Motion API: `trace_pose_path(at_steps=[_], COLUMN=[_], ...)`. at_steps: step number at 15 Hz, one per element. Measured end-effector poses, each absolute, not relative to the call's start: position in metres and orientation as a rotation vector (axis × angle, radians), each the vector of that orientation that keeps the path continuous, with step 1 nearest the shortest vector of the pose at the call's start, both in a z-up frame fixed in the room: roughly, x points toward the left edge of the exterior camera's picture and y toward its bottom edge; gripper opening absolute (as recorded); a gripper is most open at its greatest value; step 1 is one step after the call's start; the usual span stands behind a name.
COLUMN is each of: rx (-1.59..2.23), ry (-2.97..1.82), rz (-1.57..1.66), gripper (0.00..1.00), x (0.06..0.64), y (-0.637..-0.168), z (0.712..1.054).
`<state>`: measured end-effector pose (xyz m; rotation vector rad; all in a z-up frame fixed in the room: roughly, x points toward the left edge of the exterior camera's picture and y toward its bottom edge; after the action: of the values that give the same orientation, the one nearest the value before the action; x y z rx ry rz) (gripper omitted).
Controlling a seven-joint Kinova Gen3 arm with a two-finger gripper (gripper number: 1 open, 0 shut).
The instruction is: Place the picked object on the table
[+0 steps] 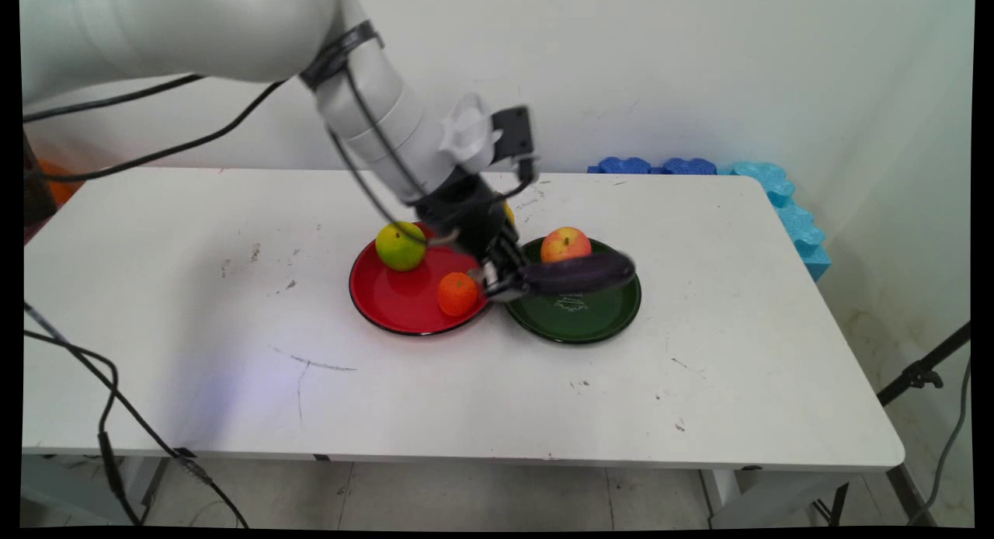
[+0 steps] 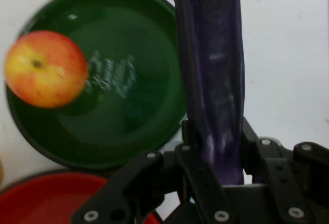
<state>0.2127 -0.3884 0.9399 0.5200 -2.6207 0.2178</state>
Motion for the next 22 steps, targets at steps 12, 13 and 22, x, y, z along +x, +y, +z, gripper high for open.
trace_pose_path(at_steps=[12,13,22], rx=[0.445,0.452,0.494], ry=[-2.715,-2.709,-2.673], rz=[0.173,0.168,0.111], gripper=[0.00,0.00,0.00], x=[0.248,0.249,0.248], y=[-0.331,-0.330,-0.319], z=[0.860,0.852,0.809])
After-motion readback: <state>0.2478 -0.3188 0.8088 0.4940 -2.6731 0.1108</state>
